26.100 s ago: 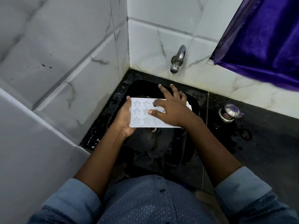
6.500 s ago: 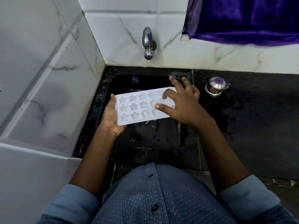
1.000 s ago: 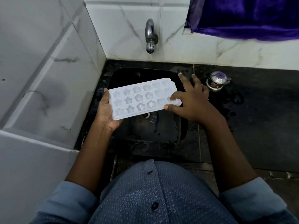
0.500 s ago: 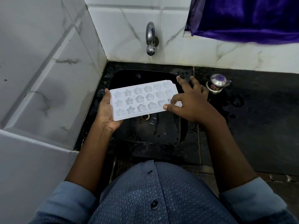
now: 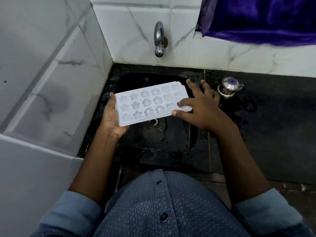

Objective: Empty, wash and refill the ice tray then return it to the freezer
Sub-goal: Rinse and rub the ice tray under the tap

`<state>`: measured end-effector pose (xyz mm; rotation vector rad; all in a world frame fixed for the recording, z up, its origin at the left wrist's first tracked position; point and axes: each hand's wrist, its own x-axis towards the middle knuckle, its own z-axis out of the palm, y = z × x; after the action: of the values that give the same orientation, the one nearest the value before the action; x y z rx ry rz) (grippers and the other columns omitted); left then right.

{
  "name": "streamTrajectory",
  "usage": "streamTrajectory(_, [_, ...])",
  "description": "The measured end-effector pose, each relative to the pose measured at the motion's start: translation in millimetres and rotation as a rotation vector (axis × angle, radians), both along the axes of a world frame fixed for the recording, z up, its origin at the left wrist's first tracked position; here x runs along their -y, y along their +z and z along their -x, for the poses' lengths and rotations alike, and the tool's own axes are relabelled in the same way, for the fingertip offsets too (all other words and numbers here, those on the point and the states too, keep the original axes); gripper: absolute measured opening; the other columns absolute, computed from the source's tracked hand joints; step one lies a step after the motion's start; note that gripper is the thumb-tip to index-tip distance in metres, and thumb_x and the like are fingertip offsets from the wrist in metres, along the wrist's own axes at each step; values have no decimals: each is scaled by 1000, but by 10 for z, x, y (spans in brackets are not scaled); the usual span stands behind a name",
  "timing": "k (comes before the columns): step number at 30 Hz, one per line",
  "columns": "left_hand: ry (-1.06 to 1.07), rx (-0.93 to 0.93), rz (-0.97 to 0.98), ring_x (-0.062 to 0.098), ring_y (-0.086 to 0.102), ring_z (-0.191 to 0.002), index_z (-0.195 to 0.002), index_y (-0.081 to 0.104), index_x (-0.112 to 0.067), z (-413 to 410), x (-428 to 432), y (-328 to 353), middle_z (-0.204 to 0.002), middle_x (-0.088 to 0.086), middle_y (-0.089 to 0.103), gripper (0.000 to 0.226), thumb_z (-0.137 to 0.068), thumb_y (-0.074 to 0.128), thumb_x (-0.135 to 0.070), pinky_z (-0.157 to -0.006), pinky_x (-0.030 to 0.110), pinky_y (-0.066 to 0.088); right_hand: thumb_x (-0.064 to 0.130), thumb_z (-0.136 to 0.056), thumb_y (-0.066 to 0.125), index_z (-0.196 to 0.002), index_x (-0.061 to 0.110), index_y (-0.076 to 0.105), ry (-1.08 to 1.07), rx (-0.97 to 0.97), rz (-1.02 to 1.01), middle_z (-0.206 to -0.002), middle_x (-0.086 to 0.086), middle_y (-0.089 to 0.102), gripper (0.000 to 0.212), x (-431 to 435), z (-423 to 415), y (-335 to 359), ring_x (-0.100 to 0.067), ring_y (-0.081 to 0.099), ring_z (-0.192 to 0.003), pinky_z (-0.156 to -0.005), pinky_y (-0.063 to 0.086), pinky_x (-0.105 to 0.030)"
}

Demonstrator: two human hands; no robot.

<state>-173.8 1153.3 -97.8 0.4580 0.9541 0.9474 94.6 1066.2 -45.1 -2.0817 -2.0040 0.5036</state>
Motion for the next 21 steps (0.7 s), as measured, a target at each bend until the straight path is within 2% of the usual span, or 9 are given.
streamTrajectory(3, [-2, 11, 1, 32, 75, -112, -135, 65, -15, 7, 2, -3, -130, 14, 74, 71, -107, 26, -67, -77, 47, 64, 74, -92, 57, -107, 41, 77, -13, 6, 0, -177, 5, 5, 42, 16, -11, 3, -29, -13, -160, -122, -6, -57])
streamTrajectory(7, [5, 11, 8, 30, 78, -105, -130, 67, -16, -8, 25, 18, -123, 13, 77, 69, -108, 24, -66, -73, 45, 65, 76, -91, 56, -111, 41, 74, -25, 21, -5, -177, 3, 6, 44, 22, -12, 1, -31, -12, -160, -122, -5, -59])
streamTrajectory(12, [-9, 13, -3, 31, 77, -108, -134, 65, -15, -34, 34, 36, -127, 14, 75, 72, -107, 24, -67, -74, 45, 65, 75, -90, 57, -97, 37, 71, 0, 25, 11, -176, 3, 6, 41, 3, 44, 33, -30, -12, -160, -123, -3, -58])
streamTrajectory(16, [-4, 25, -7, 31, 76, -110, -136, 65, -15, -18, 17, 35, -128, 14, 75, 72, -107, 25, -68, -74, 46, 65, 76, -91, 55, -108, 38, 72, 3, 34, 8, -177, 3, 6, 45, -1, 33, 19, -31, -11, -160, -123, -3, -58])
streamTrajectory(21, [-8, 21, -5, 32, 77, -107, -134, 65, -15, -12, 35, 70, -126, 14, 75, 71, -107, 26, -67, -73, 46, 65, 71, -91, 60, -104, 34, 64, 13, 10, -14, -176, 4, 10, 39, -32, 52, 34, -29, -8, -161, -122, 0, -56])
